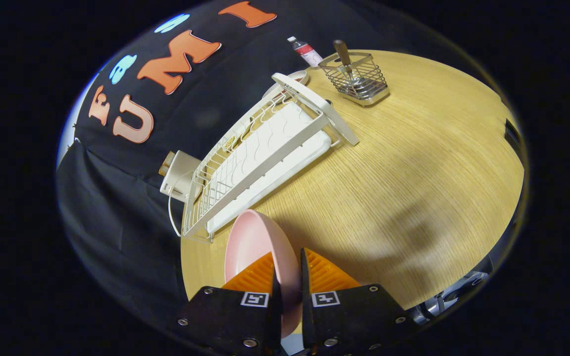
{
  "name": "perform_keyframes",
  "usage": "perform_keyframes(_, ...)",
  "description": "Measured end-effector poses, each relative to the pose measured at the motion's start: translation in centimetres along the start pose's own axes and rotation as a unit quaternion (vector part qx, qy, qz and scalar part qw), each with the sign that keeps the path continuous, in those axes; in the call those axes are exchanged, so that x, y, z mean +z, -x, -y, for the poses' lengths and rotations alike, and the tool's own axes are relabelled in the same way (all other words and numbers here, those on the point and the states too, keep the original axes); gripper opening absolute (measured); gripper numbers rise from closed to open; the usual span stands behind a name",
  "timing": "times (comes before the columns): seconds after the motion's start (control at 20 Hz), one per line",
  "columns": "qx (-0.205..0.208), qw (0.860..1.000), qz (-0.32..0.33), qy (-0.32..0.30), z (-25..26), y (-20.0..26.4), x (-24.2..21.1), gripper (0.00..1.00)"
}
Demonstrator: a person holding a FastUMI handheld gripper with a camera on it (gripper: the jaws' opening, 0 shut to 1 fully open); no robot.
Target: Take the plate from the dish rack, then take the spoon from the basket and place it into the plate.
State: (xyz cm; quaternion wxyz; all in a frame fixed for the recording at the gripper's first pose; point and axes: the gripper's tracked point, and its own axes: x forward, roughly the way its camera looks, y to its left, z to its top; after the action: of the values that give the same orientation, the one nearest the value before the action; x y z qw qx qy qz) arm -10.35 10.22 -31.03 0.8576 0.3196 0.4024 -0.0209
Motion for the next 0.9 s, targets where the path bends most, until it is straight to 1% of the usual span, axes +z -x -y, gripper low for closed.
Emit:
perform_keyframes(0.3, -0.003, 1.000, -0.008, 0.003, 0.4, -1.2, -0.1, 0.17)
perform_keyframes(0.4, -0.003, 1.000, -0.013, 0.003, 0.3, -1.0, -0.1, 0.19)
perform_keyframes(0.5, -0.012, 1.000, -0.015, 0.009, 0.8, -0.6, 0.4, 0.21)
perform_keyframes(0.6, -0.019, 1.000, -0.007, 0.014, 1.3, -0.3, 1.3, 0.31)
perform_keyframes(0.65, -0.018, 1.000, -0.002, 0.013, 1.4, 0.0, 1.9, 0.44)
perform_keyframes(0.8, -0.033, 0.999, 0.022, 0.027, 2.5, 1.2, 4.4, 0.58)
perform_keyframes(0.85, -0.042, 0.998, 0.033, 0.035, 3.0, 1.6, 5.5, 0.67)
perform_keyframes(0.9, -0.048, 0.997, 0.046, 0.043, 3.4, 2.2, 6.7, 0.71)
